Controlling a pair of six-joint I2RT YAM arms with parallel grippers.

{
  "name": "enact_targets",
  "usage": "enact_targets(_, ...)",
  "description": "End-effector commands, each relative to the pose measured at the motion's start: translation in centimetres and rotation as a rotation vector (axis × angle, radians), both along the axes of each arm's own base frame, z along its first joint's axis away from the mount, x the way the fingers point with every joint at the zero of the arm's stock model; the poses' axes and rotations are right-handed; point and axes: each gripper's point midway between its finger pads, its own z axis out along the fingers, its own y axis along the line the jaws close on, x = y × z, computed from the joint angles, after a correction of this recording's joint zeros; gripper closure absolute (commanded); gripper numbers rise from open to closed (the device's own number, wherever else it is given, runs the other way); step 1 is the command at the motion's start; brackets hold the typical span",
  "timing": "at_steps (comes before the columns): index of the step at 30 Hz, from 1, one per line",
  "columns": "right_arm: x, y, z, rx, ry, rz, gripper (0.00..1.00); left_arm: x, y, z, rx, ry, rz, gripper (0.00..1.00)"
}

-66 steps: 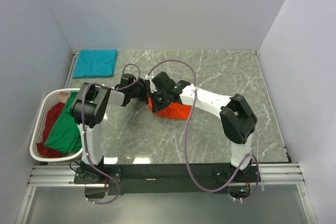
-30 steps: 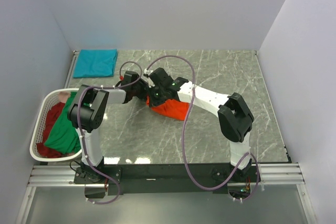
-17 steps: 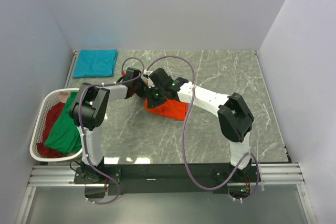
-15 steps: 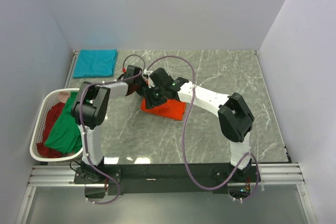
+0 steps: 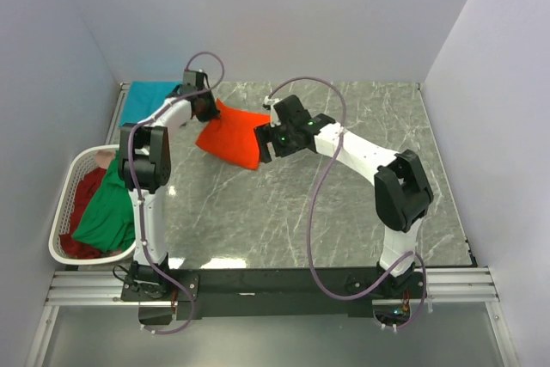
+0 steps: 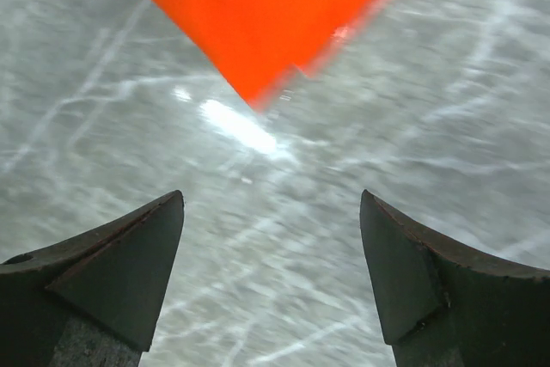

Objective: Fold and stack the t-shirts
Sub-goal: Neatly place the folded tshirt to the corner

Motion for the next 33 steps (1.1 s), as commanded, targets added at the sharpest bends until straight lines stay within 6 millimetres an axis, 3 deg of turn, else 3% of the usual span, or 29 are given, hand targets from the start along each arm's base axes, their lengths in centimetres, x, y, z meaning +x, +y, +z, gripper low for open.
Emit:
enact_targets(1,0.5,-2.8,1.7,-0.053,-0.078,0.001,0.1,3.6,2.2,4.4,0.139,-0.131,-0.106,1.0)
enact_targets(5,0.6,-4.2,1.3,-0.089,-0.095,-0.001,0.09,6.4,4.3,6.4,0.187,-0.182,-0.125,1.0)
enact_targets(6,0.7,-4.5,1.3,-0.096,-0.1,-0.003,0.09,6.9,5.0,5.9,0.197,-0.178,-0.122,1.0)
enact_targets(7,0.6,-4.8,1.1,-0.107,-0.104,0.002,0.09,7.9,5.2,7.6,0.199,-0.219,-0.12,0.99)
enact_targets(11,0.8,-5.2,0.9,-0.115,-0.1,0.002,0.08,9.3,6.3,8.8,0.254,-0.272,-0.133,1.0)
enact_targets(24,1.3,-5.0,0.8,-0.122,-0.098,0.008,0.07,11.1,9.6,16.4,0.412,-0.481,-0.126,1.0)
enact_targets(33,1.2,-5.1,0.7,-0.123,-0.097,0.008,0.06,11.5,10.2,20.4,0.473,-0.592,-0.129,1.0)
